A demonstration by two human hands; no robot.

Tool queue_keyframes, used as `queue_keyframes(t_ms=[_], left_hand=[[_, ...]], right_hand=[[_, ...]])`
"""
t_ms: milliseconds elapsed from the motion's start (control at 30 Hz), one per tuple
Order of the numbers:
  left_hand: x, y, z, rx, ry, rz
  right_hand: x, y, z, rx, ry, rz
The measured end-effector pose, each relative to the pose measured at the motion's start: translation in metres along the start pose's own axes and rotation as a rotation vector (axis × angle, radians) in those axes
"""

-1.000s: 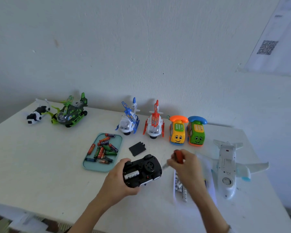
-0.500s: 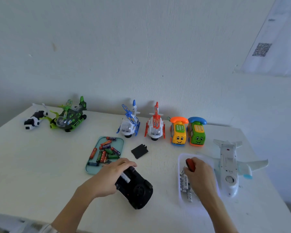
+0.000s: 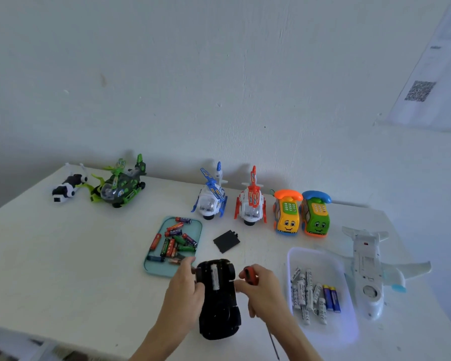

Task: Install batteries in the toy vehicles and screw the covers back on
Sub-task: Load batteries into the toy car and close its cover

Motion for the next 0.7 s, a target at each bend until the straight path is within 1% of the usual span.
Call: queue_keyframes(t_ms=[67, 133, 200, 233, 300, 367, 433, 500, 567, 700], left_hand=[[-0.011, 0.007, 0.001, 0.040, 0.040, -0.033], [-0.021, 0.009, 0.003, 0.064, 0.038, -0.102], [-0.029, 0.007, 0.006, 0.040, -0.042, -0.158], [-0.032, 0.005, 0.008, 0.023, -0.100, -0.173], [-0.039, 0.002, 0.009, 0.022, -0.187, -0.197], [-0.046, 0.001, 0.013, 0.001, -0.227, -0.217], [-0.051, -0.001, 0.018, -0.039, -0.261, -0.222], [-0.052, -0.003, 0.019, -0.027, -0.255, -0.187], [-0.053, -0.006, 0.019, 0.002, -0.251, -0.161], [-0.051, -0.012, 0.027, -0.027, -0.261, -0.208]], right_hand=[[0.003, -0.002, 0.000, 0.000, -0.029, -0.033], [0.004, -0.004, 0.001, -0.006, -0.032, -0.089], [0.007, -0.005, 0.000, -0.001, -0.031, -0.129], [0.013, -0.005, -0.003, 0.014, -0.029, -0.110], [0.031, -0.006, -0.014, 0.068, -0.042, 0.003], [0.051, -0.002, -0.031, 0.160, -0.055, 0.164], [0.068, 0.006, -0.047, 0.263, 0.032, 0.340], [0.079, 0.011, -0.056, 0.337, 0.098, 0.468], [0.084, 0.012, -0.058, 0.387, 0.019, 0.522], [0.080, 0.011, -0.055, 0.459, -0.068, 0.559]])
Point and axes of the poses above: each hand's wrist, its own y-axis away from the middle knuckle, its own x-axis out of the back of the hand, z = x × y, the point moved 6 cm from there along -y, towards the middle knuckle, and after that the axes turned 13 degrees about y, right-handed, at the moved point
